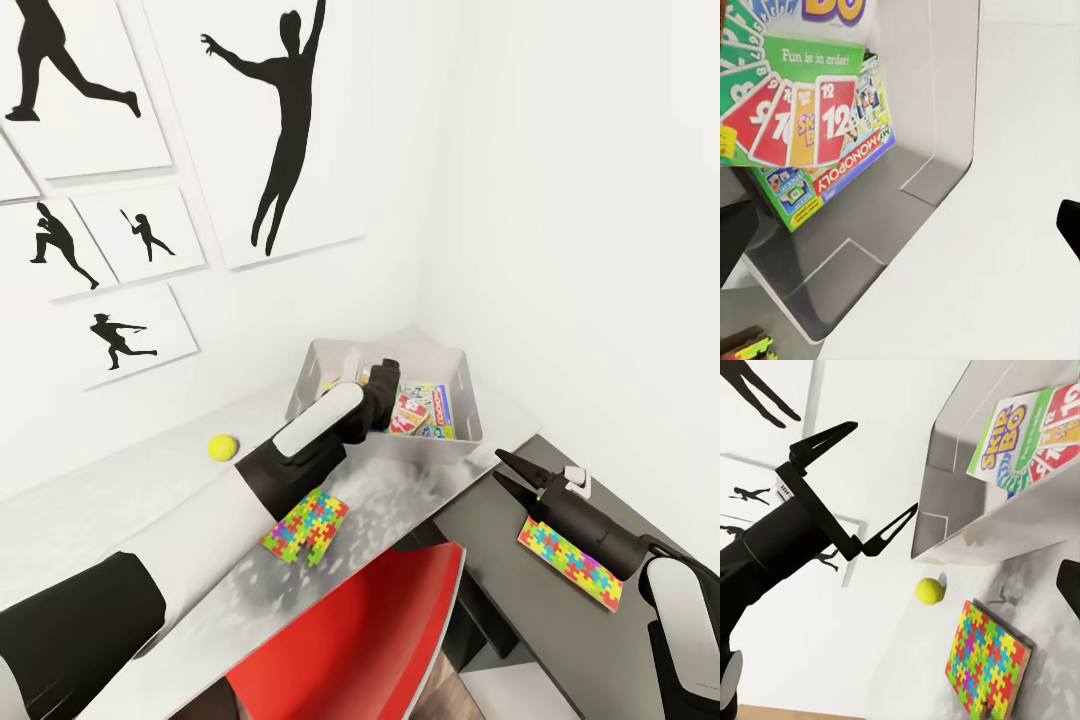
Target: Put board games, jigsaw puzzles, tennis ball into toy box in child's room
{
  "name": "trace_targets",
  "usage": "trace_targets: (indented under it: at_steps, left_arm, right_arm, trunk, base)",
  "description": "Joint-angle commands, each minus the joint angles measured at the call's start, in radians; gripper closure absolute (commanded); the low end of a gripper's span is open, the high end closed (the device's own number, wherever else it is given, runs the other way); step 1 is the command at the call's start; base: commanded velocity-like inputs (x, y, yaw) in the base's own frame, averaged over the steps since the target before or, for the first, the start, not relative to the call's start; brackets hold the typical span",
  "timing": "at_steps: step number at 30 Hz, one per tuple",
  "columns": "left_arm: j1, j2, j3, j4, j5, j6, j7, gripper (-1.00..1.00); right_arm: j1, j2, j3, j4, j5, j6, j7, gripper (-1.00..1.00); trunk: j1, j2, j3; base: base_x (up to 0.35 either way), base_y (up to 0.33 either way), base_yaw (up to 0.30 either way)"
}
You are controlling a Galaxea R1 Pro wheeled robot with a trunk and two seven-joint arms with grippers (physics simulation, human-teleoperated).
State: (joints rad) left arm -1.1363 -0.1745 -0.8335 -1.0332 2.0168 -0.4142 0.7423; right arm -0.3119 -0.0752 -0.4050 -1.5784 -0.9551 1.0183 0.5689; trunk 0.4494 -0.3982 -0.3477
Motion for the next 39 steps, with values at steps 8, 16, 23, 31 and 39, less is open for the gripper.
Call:
trace_targets:
  at_steps: [8,16,23,31,39]
  left_arm:
    - [-0.001,0.000,-0.007,-0.011,0.005,-0.002,0.003,-1.00]
    - [-0.001,0.000,-0.010,-0.141,-0.005,0.019,0.001,-1.00]
    - [0.000,0.000,-0.011,-0.259,-0.010,0.083,0.000,-1.00]
    - [0.002,0.000,-0.003,-0.357,-0.011,0.206,0.000,-1.00]
    - [0.008,0.102,0.083,-0.419,0.002,0.542,-0.001,-1.00]
  right_arm:
    - [-0.001,0.000,-0.004,0.000,0.006,0.008,0.008,-1.00]
    - [-0.001,0.000,-0.010,0.000,0.007,0.011,0.008,-1.00]
    - [-0.001,-0.001,-0.011,-0.001,0.007,0.011,0.008,-1.00]
    - [-0.001,-0.001,-0.013,0.000,0.007,0.010,0.009,-1.00]
    - [-0.001,-0.003,-0.014,0.000,0.007,0.014,0.011,-1.00]
  trunk:
    - [0.001,-0.002,-0.002]
    - [0.001,-0.002,-0.002]
    - [0.001,-0.002,0.006]
    - [0.001,-0.002,0.018]
    - [0.001,-0.002,0.031]
  base:
    - [0.000,0.000,0.000]
    - [0.000,0.000,0.000]
    - [0.000,0.000,0.000]
    - [0.000,0.000,0.000]
    - [0.000,0.000,0.000]
